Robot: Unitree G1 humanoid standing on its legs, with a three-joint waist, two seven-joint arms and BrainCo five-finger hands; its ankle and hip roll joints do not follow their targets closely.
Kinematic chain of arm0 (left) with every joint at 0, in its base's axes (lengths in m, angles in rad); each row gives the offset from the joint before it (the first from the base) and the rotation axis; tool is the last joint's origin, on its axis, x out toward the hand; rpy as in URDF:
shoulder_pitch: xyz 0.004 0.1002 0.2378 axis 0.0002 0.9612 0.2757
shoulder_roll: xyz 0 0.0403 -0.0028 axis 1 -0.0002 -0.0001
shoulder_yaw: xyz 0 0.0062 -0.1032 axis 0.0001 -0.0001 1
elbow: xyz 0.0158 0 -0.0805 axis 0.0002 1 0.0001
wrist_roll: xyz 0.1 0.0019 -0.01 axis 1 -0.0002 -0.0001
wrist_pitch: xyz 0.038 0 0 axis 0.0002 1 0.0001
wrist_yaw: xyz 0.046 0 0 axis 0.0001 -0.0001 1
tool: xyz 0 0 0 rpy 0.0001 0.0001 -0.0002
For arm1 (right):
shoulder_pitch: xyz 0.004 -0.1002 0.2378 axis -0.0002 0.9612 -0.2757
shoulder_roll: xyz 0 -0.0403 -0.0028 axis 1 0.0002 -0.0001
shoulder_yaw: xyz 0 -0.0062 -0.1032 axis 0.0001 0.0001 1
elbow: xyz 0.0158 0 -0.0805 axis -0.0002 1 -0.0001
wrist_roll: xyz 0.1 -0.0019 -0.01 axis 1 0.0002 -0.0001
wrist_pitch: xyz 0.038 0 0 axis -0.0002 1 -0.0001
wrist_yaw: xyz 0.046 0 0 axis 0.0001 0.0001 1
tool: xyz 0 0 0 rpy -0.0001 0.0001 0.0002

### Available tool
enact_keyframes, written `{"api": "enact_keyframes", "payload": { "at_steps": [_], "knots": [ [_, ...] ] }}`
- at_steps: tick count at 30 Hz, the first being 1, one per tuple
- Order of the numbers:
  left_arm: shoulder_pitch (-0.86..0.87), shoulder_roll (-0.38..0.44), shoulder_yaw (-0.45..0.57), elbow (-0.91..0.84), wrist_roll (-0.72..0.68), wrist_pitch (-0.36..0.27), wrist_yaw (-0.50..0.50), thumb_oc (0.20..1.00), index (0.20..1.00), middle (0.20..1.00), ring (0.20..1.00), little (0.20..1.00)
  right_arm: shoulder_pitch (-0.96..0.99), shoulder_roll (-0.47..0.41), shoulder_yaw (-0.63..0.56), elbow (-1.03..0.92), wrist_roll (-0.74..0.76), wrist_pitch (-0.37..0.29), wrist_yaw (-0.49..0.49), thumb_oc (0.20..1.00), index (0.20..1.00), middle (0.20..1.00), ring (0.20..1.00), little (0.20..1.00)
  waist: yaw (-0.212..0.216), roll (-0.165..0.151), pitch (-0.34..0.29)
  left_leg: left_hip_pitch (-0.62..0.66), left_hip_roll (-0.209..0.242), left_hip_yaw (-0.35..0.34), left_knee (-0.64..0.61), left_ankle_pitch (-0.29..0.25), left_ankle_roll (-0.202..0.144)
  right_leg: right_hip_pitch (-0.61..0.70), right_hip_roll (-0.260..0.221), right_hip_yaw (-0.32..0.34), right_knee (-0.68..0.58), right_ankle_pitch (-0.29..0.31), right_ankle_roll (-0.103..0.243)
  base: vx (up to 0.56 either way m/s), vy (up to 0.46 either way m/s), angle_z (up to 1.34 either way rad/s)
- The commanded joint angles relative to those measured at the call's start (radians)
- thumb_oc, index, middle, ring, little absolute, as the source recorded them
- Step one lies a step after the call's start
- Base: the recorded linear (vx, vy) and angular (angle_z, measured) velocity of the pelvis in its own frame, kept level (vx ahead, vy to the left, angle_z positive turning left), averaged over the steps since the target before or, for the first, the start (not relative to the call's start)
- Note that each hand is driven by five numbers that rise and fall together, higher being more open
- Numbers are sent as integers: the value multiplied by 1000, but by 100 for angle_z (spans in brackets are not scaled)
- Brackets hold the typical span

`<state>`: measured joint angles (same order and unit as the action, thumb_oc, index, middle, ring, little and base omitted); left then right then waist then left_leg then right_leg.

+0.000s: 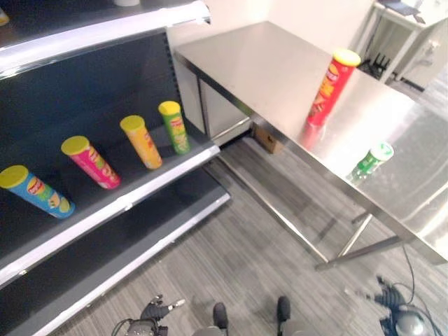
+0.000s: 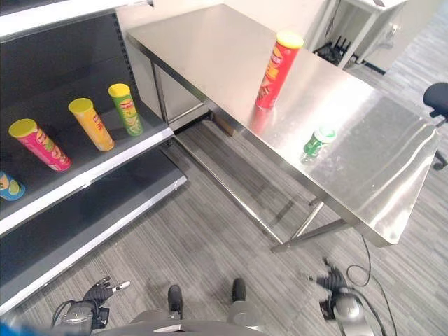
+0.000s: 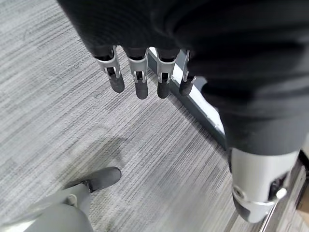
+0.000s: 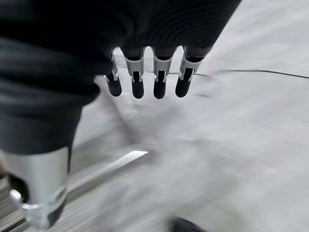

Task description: Put the goods on the table back onto the shelves and tidy them up.

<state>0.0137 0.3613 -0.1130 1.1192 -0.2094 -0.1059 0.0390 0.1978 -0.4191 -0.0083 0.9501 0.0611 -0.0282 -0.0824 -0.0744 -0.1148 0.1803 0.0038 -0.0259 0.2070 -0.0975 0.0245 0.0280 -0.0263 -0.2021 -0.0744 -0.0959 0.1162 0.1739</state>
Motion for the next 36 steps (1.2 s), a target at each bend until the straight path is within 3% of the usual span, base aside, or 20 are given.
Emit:
{"api": "enact_keyframes", "payload": {
  "at_steps": [1,6,9,10,12,13,15,19,22,28,36],
  "knots": [
    [-74,4,-2,30,35,-12,7,1000,1000,1000,1000,1000,-49,-47,-40,-25,91,-19,-29,1000,1000,1000,1000,1000,-3,27,14,-20,55,-74,125,-122,-48,23,-19,-12,110,-114,52,20,-29,-5],
    [-78,6,-3,32,35,-13,11,1000,1000,1000,1000,1000,-37,-50,-94,-25,142,-26,-49,1000,1000,1000,1000,1000,-12,24,11,-15,61,-70,121,-123,-49,22,-13,-7,104,-116,53,9,-8,-2],
    [-72,6,11,20,35,-11,7,1000,1000,1000,1000,1000,-8,-91,-187,-102,166,-37,-75,1000,1000,1000,1000,1000,-25,26,7,-7,61,-65,115,-124,-51,25,-11,-3,101,-117,56,27,11,-1],
    [-65,3,26,7,42,-14,7,1000,1000,1000,1000,1000,24,-133,-271,-196,168,-46,-92,1000,1000,1000,1000,1000,-39,26,5,-2,60,-63,113,-127,-51,25,-12,-1,102,-118,57,44,29,0],
    [-61,0,32,6,46,-14,6,1000,1000,1000,1000,1000,44,-152,-311,-237,158,-48,-100,1000,1000,1000,1000,1000,-42,29,3,2,61,-62,112,-129,-51,27,-12,0,102,-119,58,34,24,1],
    [-50,-7,47,3,57,-17,3,1000,1000,1000,1000,1000,81,-203,-415,-360,146,-67,-114,1000,1000,1000,1000,1000,-53,32,-1,7,61,-59,110,-132,-51,29,-13,2,103,-122,60,36,24,-1],
    [-40,-23,47,10,68,-21,-4,1000,1000,1000,1000,1000,62,-284,-500,-504,136,-107,-135,1000,1000,1000,1000,1000,-55,36,-6,13,60,-59,106,-135,-51,31,-12,4,101,-126,61,42,23,-3],
    [-30,-32,31,-19,69,-31,-13,1000,1000,1000,1000,1000,-9,-413,-545,-706,121,-165,-124,1000,1000,1000,1000,1000,-33,35,-12,18,62,-67,98,-132,-57,43,-11,-12,95,-132,60,16,-9,-2],
    [-23,-33,21,-26,65,-34,-15,1000,1000,1000,1000,1000,-63,-476,-526,-728,96,-177,-131,1000,1000,1000,1000,1000,-16,33,-18,20,64,-75,92,-128,-60,53,-12,-25,88,-136,60,8,-35,11],
    [-5,-24,-1,-42,50,-34,-23,1000,1000,1000,1000,1000,-208,-610,-333,-685,33,-157,-70,1000,1000,1000,1000,1000,31,25,-20,24,68,-90,86,-119,-70,73,-11,-53,83,-141,53,-1,-37,14],
    [2,-17,-11,-38,13,-41,-23,1000,1000,1000,1000,1000,-343,-644,-132,-584,47,-148,-7,1000,1000,1000,1000,1000,53,21,-23,25,75,-109,78,-105,-82,94,-5,-80,78,-156,41,-1,-41,14]
  ]
}}
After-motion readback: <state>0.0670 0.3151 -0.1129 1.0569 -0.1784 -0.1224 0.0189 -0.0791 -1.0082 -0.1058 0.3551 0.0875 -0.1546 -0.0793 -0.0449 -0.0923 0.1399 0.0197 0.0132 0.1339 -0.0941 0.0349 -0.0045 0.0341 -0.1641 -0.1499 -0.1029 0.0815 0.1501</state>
